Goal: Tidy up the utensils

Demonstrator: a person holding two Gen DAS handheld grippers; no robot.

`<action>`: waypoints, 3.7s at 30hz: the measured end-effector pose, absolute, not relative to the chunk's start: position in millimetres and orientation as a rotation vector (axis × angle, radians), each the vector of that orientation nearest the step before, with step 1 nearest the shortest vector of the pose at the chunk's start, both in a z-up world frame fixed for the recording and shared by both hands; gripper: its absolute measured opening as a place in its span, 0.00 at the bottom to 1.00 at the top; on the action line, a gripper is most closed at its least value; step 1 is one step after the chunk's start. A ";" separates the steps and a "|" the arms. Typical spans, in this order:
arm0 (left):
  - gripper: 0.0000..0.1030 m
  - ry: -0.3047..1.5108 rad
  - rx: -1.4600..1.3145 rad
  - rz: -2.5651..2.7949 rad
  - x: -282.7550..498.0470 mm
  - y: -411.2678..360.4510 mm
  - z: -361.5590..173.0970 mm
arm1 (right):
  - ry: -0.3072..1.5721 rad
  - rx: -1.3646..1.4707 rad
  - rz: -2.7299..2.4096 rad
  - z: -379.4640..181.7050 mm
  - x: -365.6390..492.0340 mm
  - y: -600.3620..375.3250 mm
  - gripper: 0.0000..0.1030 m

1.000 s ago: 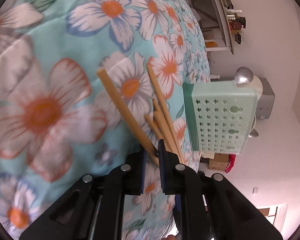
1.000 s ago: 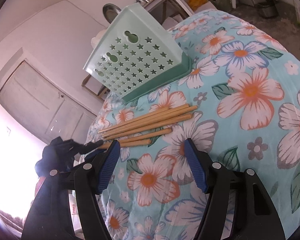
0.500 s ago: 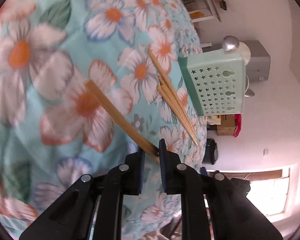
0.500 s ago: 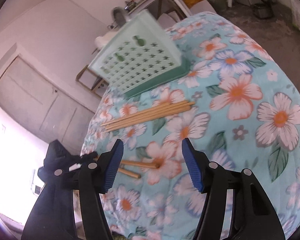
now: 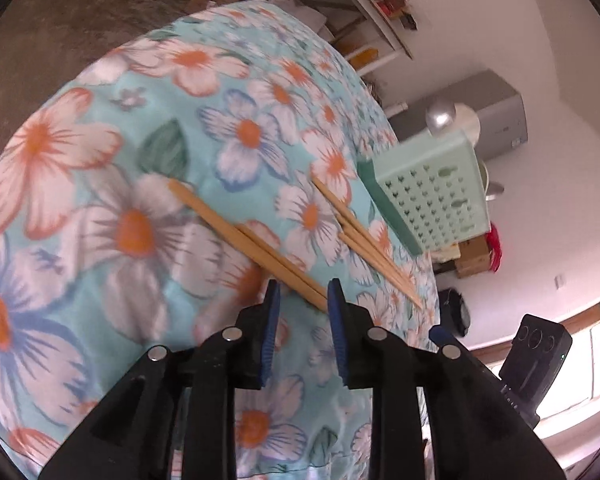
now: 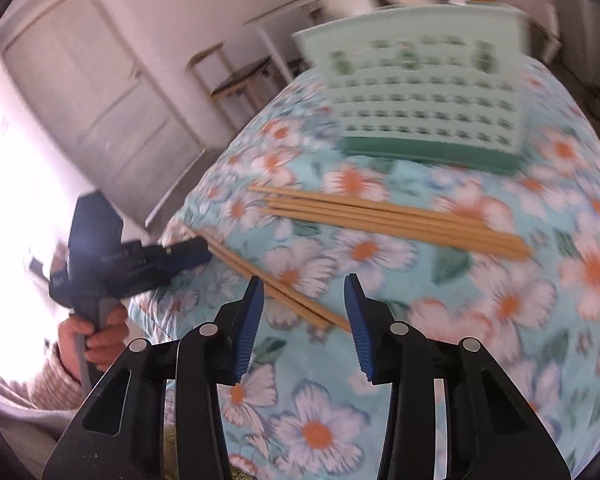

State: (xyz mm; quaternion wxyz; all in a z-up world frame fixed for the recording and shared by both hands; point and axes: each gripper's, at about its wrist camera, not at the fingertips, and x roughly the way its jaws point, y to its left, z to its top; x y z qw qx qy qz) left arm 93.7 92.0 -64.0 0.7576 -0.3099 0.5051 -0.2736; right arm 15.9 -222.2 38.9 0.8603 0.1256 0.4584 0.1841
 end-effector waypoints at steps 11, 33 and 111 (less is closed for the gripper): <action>0.21 1.066 -0.766 -0.546 98.7 120.5 -67.6 | 1.048 0.041 0.550 23.4 56.7 -159.7 0.35; 0.00 1.051 -0.732 -0.517 102.5 125.8 -73.9 | 1.089 0.046 0.557 17.7 80.1 -151.7 0.15; 0.13 1.115 -0.673 -0.299 139.6 102.0 -52.8 | 0.809 0.195 0.288 94.8 40.3 -207.3 0.04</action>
